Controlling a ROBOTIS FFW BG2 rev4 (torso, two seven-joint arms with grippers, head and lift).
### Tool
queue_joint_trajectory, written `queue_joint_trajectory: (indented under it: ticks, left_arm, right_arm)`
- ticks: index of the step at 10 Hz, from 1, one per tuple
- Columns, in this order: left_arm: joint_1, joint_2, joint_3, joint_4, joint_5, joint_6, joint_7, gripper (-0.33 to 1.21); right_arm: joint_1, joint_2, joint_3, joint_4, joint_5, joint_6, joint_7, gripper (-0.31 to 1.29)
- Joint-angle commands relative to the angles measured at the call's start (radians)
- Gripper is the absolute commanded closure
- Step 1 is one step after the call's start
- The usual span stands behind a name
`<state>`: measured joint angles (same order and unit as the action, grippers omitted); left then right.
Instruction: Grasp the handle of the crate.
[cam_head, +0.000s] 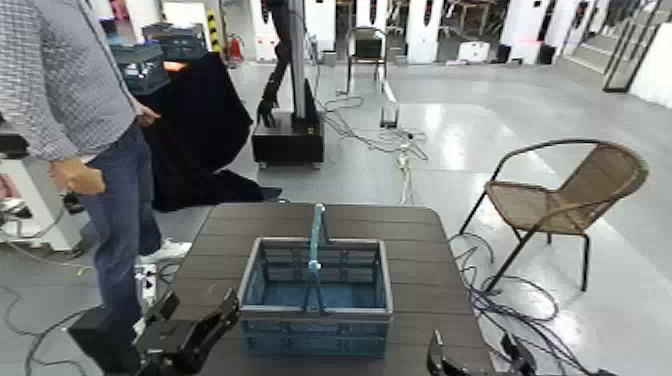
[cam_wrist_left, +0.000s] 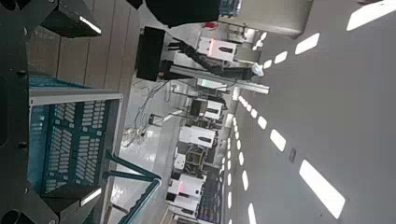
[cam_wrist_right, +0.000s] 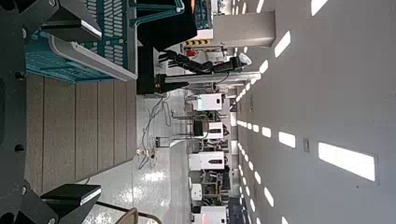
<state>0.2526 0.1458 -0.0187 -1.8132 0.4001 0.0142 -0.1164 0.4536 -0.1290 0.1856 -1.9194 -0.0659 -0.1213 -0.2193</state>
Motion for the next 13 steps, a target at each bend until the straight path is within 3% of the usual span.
queue_joint_trajectory:
  ticks: [1, 3, 7, 10, 13]
  left_arm:
    - [-0.072, 0.046, 0.002, 0.003, 0.144, 0.148, -0.002, 0.11]
    - [-0.153, 0.097, -0.001, 0.025, 0.25, 0.277, -0.012, 0.11]
    - [-0.314, 0.149, -0.032, 0.147, 0.493, 0.449, -0.032, 0.11]
    - [-0.431, 0.219, -0.084, 0.258, 0.683, 0.523, -0.032, 0.11]
    - [-0.541, 0.232, -0.127, 0.385, 0.755, 0.589, -0.065, 0.11]
  right_arm:
    - [-0.004, -0.001, 0.003, 0.002, -0.003, 0.003, 0.0, 0.15]
    - [-0.01, -0.004, 0.009, 0.007, -0.006, 0.005, 0.0, 0.15]
    - [-0.015, -0.007, 0.012, 0.011, -0.008, 0.003, 0.0, 0.15]
    - [-0.021, -0.011, 0.018, 0.017, -0.015, 0.002, 0.0, 0.15]
    - [-0.023, -0.009, 0.02, 0.017, -0.015, 0.0, 0.0, 0.15]
